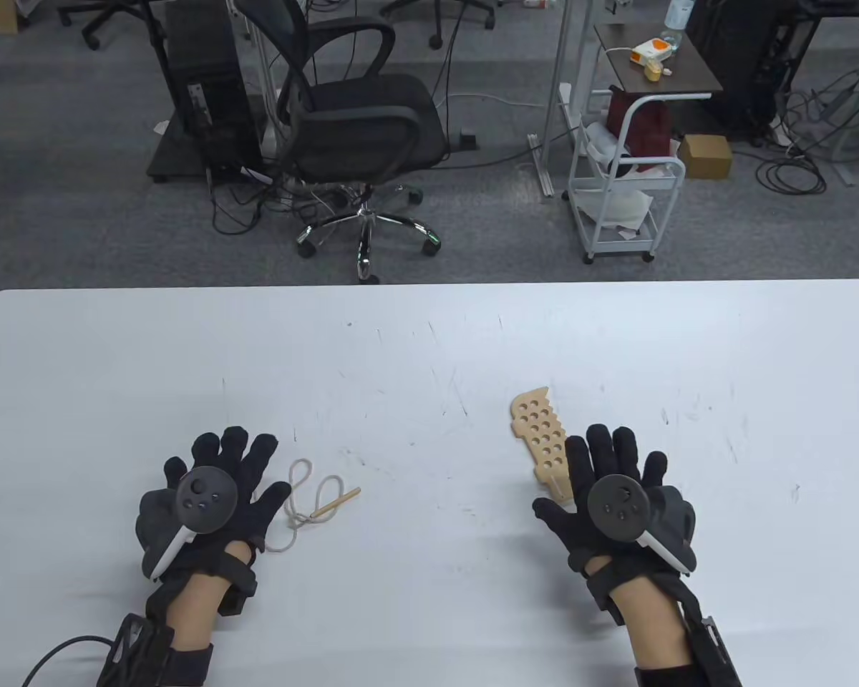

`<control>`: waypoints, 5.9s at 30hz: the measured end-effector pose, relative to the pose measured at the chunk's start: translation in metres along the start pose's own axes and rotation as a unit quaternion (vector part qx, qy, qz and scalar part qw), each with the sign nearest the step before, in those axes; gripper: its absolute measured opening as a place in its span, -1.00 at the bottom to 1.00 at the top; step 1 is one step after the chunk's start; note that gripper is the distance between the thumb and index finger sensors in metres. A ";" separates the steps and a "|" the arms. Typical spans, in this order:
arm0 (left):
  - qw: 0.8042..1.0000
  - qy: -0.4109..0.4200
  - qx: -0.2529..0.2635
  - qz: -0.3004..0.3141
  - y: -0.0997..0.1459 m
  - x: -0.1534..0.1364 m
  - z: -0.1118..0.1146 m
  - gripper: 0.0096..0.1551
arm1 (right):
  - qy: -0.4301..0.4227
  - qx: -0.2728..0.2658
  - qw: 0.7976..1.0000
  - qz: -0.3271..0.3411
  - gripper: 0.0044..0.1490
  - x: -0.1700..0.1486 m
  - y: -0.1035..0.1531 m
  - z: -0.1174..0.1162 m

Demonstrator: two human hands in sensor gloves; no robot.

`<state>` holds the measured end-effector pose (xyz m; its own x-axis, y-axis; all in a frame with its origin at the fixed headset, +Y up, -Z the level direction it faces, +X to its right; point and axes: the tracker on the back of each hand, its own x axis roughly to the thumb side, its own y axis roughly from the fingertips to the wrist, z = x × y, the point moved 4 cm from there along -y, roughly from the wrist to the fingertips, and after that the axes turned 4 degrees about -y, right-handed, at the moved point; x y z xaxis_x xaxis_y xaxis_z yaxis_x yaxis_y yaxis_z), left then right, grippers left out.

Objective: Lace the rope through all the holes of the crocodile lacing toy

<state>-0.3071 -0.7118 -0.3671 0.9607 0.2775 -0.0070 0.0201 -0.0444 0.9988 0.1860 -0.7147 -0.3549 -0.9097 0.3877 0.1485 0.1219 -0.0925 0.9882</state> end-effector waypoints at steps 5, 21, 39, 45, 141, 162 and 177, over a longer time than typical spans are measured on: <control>1.000 -0.006 -0.011 0.001 -0.003 0.000 0.004 -0.13 | -0.002 0.001 1.000 0.005 0.19 0.002 0.000 -0.001; 1.000 0.000 -0.009 0.017 0.000 0.006 0.003 -0.13 | 0.000 0.018 1.000 -0.013 0.18 -0.004 0.000 -0.009; 0.999 0.010 -0.009 0.030 0.003 0.011 0.002 -0.14 | 0.017 0.028 0.999 -0.037 0.21 0.004 -0.015 0.004; 0.999 0.014 -0.010 0.031 0.003 0.011 0.002 -0.14 | 0.076 0.045 0.995 -0.054 0.24 0.002 -0.030 0.000; 0.997 0.068 -0.015 0.042 0.004 0.007 -0.006 -0.19 | -0.122 -0.113 0.984 -0.060 -0.32 0.000 -0.031 0.022; 0.997 0.073 -0.021 0.030 0.005 0.006 -0.002 -0.18 | -0.273 -0.244 0.930 0.038 -0.38 0.021 0.019 0.043; 0.998 0.065 -0.011 0.017 0.007 0.005 -0.002 -0.20 | -0.279 -0.232 0.929 0.077 -0.38 0.035 0.026 0.037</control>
<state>-0.3021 -0.7090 -0.3600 0.9165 0.3987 0.0326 -0.0199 -0.0358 0.9992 0.1726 -0.6695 -0.3227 -0.5321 0.7405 0.4105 -0.0682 -0.5207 0.8510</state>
